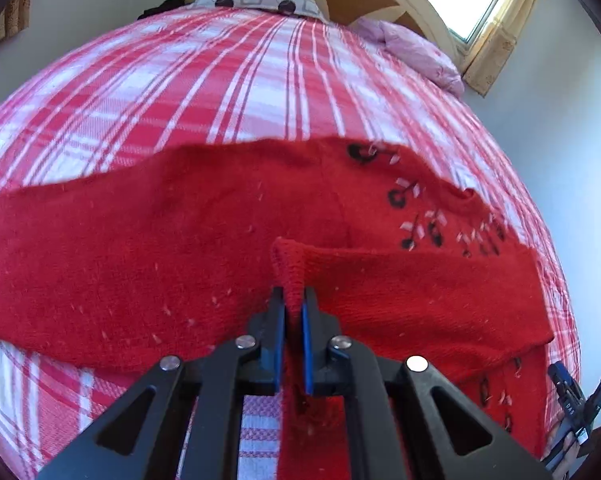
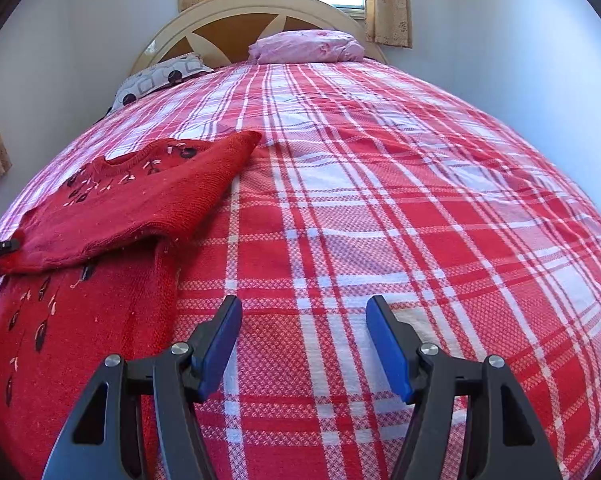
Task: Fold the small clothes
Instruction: 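Fold the gripped side across the body toward the right gripper, release, then reach to the sleeve cuff and grasp it with the left gripper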
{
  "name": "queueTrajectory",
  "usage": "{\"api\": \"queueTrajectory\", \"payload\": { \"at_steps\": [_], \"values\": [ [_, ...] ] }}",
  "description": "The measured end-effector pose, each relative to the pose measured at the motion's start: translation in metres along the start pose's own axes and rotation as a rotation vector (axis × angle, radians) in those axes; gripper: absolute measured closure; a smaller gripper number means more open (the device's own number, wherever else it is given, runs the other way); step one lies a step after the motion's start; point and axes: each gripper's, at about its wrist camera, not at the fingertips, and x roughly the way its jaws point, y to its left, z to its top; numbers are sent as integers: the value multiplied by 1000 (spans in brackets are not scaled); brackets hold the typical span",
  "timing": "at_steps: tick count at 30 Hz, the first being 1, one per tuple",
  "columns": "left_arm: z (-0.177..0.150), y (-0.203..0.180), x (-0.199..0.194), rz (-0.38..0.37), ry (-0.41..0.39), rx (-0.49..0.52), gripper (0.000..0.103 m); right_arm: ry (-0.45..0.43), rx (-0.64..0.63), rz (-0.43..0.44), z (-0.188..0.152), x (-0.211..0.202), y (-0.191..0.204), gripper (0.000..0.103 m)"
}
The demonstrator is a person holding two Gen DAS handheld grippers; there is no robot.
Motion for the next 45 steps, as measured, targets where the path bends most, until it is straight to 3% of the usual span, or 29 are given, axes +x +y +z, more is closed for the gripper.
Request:
{"api": "queueTrajectory", "payload": {
  "at_steps": [3, 7, 10, 13, 15, 18, 23, 27, 28, 31, 33, 35, 39, 41, 45],
  "values": [
    [-5, 2, -2, -14, -17, -13, 88, -39, -58, 1, 12, -15, 14, 38],
    [-6, 3, -3, -16, -17, -10, 86, -103, -192, 99, 44, -33, 61, 38],
    [-9, 1, -6, -10, -25, 1, 75, -68, -281, 201, 60, -20, 100, 38],
    [-13, -6, -6, 9, -40, 40, 64, 17, -352, 176, 59, 12, 124, 38],
    [-17, -12, -8, 19, -51, 75, 53, 117, -338, 134, 50, 40, 121, 38],
    [-24, -19, -9, 42, -68, 131, 34, 111, -286, 167, 42, 44, 105, 37],
    [-31, -25, -4, 69, -85, 202, 27, 122, -368, 119, 44, 30, 114, 37],
    [-34, -25, -5, 56, -96, 212, 17, 17, -317, 170, 68, 6, 123, 35],
    [-34, -25, -5, 47, -96, 206, 15, 4, -308, 168, 72, 7, 126, 30],
    [-34, -21, -6, 14, -94, 190, 12, 72, -281, 150, 77, 36, 135, 27],
    [-34, -21, -6, 3, -97, 185, 12, 193, -233, 124, 68, 69, 132, 27],
    [-35, -20, -8, -11, -104, 174, 12, 149, -202, 131, 64, 67, 129, 25],
    [-37, -5, -23, -48, -127, 104, 12, 124, -237, 60, 65, 49, 138, 25],
    [-40, 4, -30, -52, -131, 73, 12, 78, -260, 78, 67, 32, 147, 25],
    [-47, 37, -51, 29, -154, 1, 8, 47, -310, 159, 57, 11, 178, 25]
  ]
}}
